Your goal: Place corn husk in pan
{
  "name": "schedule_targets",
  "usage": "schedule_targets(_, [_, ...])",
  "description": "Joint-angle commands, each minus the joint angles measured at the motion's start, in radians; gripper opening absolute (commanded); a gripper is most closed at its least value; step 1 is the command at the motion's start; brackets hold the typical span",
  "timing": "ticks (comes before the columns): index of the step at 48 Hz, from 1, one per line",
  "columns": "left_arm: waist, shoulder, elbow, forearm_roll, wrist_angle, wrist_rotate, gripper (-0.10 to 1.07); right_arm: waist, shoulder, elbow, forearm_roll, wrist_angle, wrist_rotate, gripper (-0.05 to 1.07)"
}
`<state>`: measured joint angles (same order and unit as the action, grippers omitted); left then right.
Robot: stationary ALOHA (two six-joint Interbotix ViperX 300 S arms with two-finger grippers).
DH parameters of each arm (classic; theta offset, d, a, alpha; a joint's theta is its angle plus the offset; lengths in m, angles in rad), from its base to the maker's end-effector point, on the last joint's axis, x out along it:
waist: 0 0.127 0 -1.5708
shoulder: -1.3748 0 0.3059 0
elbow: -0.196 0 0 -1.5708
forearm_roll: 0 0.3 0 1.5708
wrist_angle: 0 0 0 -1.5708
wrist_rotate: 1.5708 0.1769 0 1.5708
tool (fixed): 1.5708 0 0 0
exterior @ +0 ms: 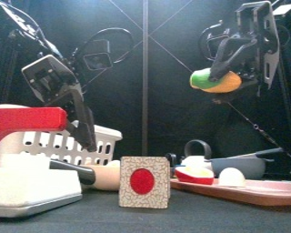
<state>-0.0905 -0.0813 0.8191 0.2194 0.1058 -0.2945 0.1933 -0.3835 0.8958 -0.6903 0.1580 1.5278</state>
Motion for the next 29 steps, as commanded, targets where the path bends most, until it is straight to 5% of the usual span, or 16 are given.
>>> schedule_targets(1, [0.002, -0.005, -0.023, 0.005, -0.008, -0.002, 0.82, 0.002, -0.009, -0.008, 0.0, -0.003, -0.002, 0.58])
schedule_targets(29, [0.002, -0.006, -0.031, 0.021, -0.029, -0.002, 0.82, 0.0, -0.009, -0.008, -0.002, -0.003, -0.002, 0.58])
